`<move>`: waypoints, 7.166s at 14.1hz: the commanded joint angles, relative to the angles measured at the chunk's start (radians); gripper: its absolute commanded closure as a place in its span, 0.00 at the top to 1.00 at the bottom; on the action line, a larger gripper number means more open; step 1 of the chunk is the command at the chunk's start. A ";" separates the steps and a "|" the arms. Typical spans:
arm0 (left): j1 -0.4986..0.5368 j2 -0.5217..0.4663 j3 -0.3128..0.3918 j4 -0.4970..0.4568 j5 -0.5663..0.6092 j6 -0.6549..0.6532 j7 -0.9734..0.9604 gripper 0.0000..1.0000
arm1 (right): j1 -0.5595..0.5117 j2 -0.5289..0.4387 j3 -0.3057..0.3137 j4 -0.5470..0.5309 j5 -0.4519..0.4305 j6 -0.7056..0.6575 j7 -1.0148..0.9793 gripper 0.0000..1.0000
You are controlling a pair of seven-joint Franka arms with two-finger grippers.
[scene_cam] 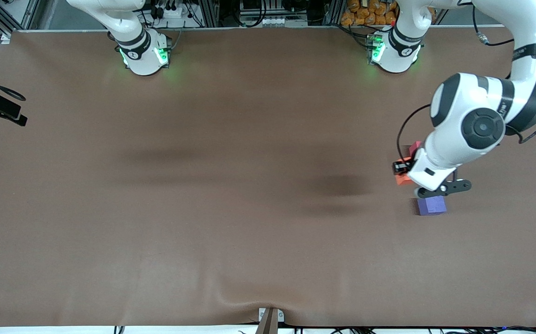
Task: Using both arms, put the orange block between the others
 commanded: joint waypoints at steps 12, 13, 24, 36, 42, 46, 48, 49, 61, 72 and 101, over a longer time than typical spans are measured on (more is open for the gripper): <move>0.243 -0.044 -0.016 -0.374 0.034 0.434 0.299 0.08 | -0.021 0.010 0.015 0.027 -0.009 -0.019 0.005 1.00; 0.266 -0.038 -0.018 -0.377 0.034 0.446 0.300 0.08 | -0.021 0.010 0.015 0.027 -0.009 -0.019 0.005 1.00; 0.271 0.039 -0.018 -0.381 0.027 0.515 0.303 0.08 | -0.021 0.010 0.017 0.027 -0.009 -0.019 0.005 1.00; 0.283 0.112 -0.018 -0.380 0.025 0.579 0.305 0.07 | -0.021 0.010 0.017 0.027 -0.009 -0.019 0.005 1.00; 0.279 0.120 -0.019 -0.380 0.025 0.584 0.305 0.07 | -0.021 0.010 0.017 0.027 -0.009 -0.019 0.005 1.00; 0.277 0.132 -0.019 -0.380 0.025 0.593 0.305 0.07 | -0.020 0.010 0.017 0.027 -0.009 -0.019 0.005 1.00; 0.277 0.136 -0.022 -0.380 0.027 0.596 0.305 0.08 | -0.021 0.010 0.017 0.027 -0.009 -0.019 0.005 1.00; 0.277 0.137 -0.022 -0.380 0.025 0.598 0.305 0.08 | -0.021 0.010 0.017 0.027 -0.009 -0.019 0.005 1.00; 0.277 0.022 -0.024 -0.332 0.025 0.485 0.348 1.00 | -0.018 0.011 0.018 0.027 -0.008 -0.019 0.005 1.00; 0.268 -0.019 -0.086 0.158 0.020 -0.046 0.355 1.00 | -0.020 0.011 0.017 0.027 -0.008 -0.019 0.005 1.00; 0.110 -0.275 0.042 0.217 -0.085 -0.315 0.294 1.00 | -0.021 0.010 0.015 0.027 -0.009 -0.021 0.005 1.00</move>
